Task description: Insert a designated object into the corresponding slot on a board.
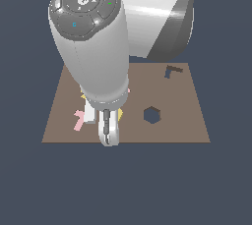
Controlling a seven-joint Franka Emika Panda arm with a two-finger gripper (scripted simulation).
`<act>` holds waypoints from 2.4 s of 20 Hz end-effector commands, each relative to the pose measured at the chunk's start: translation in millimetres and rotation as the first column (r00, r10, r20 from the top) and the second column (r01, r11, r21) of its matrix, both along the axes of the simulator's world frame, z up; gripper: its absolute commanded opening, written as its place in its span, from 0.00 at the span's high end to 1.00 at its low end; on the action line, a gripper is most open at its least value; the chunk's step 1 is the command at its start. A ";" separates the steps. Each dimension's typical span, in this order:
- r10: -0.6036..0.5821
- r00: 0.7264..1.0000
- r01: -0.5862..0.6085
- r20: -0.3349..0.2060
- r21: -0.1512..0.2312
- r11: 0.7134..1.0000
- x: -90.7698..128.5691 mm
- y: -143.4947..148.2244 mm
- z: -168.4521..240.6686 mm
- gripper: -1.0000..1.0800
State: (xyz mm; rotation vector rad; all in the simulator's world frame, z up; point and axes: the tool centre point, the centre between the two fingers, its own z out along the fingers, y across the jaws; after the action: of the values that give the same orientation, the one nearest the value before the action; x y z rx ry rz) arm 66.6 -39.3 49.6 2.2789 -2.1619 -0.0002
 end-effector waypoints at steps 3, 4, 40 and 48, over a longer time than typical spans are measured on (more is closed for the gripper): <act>0.002 1.000 -0.002 0.000 0.000 1.000 0.0 0.3 0.3 0.04; 0.002 1.000 -0.002 0.000 0.000 1.000 0.0 0.2 -0.1 0.04; 0.194 0.981 -0.194 0.000 0.000 0.981 7.3 53.5 -13.1 1.00; 0.397 0.918 -0.397 0.000 0.000 0.918 2.2 112.9 -9.5 1.00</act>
State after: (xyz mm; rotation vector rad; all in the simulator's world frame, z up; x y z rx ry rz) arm 70.0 66.4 39.3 2.6452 -1.6953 -0.0016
